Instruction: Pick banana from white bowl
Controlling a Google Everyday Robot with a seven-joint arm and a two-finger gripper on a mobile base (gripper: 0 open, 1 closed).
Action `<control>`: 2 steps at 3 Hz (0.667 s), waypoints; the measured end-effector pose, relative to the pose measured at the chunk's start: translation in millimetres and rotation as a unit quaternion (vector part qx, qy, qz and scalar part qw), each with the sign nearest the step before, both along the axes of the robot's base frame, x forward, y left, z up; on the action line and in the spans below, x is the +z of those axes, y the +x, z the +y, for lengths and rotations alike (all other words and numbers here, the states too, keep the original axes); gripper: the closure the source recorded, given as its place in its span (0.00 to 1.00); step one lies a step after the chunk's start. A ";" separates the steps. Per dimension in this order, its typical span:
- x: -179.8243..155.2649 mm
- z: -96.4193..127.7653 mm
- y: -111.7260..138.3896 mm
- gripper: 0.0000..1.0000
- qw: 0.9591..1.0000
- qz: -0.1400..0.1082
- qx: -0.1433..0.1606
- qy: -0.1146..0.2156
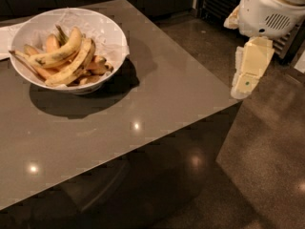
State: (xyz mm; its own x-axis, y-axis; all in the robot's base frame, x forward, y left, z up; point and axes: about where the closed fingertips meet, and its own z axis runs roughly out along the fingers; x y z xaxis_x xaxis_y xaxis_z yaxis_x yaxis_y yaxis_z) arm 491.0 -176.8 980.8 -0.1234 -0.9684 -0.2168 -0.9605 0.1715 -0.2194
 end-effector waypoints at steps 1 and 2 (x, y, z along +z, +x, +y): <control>1.3 2.3 3.2 0.00 1.000 -0.007 0.000 0.002; 3.7 6.0 7.2 0.00 1.000 -0.018 0.008 0.006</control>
Offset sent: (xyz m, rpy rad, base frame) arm 0.0065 0.0070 0.0051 0.0147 -0.0384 0.0331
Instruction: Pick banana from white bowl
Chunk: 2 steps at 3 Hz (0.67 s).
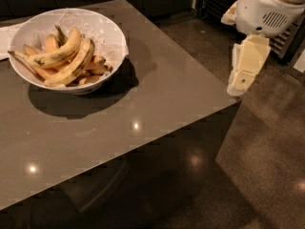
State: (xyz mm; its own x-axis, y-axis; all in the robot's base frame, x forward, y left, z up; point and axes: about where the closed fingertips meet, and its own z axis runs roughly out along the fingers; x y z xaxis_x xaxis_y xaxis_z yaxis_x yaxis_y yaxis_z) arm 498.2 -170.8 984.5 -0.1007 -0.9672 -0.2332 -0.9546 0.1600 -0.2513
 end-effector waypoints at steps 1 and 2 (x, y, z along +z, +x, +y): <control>14.3 29.9 18.5 0.00 0.999 -0.021 0.028 0.023; 29.3 60.5 39.9 0.00 0.997 -0.035 0.057 0.033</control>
Offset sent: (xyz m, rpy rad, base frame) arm 0.0635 0.0983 0.0469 0.0823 -0.0850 0.1912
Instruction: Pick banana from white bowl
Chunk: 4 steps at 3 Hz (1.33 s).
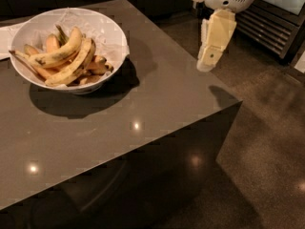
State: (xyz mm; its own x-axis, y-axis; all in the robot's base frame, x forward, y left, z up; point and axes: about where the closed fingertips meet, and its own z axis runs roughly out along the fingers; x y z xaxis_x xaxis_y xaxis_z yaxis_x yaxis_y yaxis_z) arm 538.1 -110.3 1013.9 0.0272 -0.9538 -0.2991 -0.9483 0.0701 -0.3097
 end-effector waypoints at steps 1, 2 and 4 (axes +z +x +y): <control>6.3 37.1 15.5 0.00 0.999 -0.007 0.042 -0.004; 7.7 41.3 17.8 0.00 0.999 -0.012 0.043 -0.001; 8.8 88.1 33.8 0.00 0.990 -0.043 0.135 0.009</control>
Offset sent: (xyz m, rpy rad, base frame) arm 0.0131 0.0313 0.0055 -0.0074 -0.0112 0.0708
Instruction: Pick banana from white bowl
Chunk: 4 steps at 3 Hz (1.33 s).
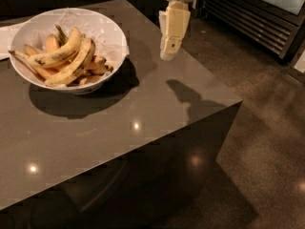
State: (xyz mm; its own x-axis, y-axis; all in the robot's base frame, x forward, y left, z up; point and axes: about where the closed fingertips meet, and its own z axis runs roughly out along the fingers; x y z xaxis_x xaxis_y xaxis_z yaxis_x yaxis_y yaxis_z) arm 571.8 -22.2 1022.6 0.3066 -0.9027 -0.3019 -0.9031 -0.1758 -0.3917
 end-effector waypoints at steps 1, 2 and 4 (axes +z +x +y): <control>5.3 39.5 4.9 0.00 0.998 -0.013 0.061 -0.012; 8.1 64.4 7.3 0.00 0.996 -0.029 0.085 -0.020; 11.8 92.0 12.6 0.00 0.990 -0.056 0.129 -0.033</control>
Offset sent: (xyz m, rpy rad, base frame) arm 0.0083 0.0919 0.0083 -0.0717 -0.0857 0.2271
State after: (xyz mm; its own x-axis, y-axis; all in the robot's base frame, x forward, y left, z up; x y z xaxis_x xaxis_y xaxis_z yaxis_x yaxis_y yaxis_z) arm 584.4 69.8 1034.4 0.5572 -0.8069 -0.1962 -0.7764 -0.4224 -0.4678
